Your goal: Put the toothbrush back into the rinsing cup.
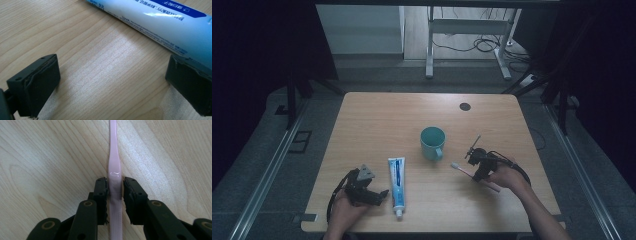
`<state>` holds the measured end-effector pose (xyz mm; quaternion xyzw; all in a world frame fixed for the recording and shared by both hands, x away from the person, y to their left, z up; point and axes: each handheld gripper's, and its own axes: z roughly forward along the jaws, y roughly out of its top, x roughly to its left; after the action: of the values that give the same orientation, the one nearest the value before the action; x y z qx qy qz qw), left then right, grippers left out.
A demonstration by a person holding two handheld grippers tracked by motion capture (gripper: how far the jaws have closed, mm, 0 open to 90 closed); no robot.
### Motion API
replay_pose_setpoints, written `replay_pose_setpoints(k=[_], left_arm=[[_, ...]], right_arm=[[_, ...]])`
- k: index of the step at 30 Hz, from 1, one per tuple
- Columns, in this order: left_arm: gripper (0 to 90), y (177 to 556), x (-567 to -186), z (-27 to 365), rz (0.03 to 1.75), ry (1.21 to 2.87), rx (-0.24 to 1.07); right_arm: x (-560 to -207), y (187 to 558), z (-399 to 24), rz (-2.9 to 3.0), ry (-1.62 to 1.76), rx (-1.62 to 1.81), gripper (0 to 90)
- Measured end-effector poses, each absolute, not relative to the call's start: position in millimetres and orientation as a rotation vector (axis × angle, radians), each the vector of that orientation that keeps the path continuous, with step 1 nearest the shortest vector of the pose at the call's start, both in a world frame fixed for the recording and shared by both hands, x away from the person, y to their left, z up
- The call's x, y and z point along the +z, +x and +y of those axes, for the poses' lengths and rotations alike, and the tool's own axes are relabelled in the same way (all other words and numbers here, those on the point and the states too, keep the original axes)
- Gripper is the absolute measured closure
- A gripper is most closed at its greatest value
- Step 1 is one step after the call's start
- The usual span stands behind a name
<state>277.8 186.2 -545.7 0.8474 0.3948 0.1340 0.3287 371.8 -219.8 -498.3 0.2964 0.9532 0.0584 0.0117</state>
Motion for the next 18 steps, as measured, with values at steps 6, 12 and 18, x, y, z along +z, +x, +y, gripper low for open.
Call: replay_pose_setpoints(k=[6,12,18], left_arm=[[0.0,277.8,-545.7,186.2,1.033,2.218,0.351],[0.0,277.7,-545.7,186.2,1.034,2.218,0.352],[0.0,277.8,-545.7,186.2,1.033,2.218,0.351]], right_arm=[[-499.1,373.4,-216.2,2.978,0.922,0.156,76.2],[-498.9,374.9,-214.8,2.99,0.946,0.134,78.1],[-495.8,376.0,-217.9,2.978,0.974,0.158,78.5]])
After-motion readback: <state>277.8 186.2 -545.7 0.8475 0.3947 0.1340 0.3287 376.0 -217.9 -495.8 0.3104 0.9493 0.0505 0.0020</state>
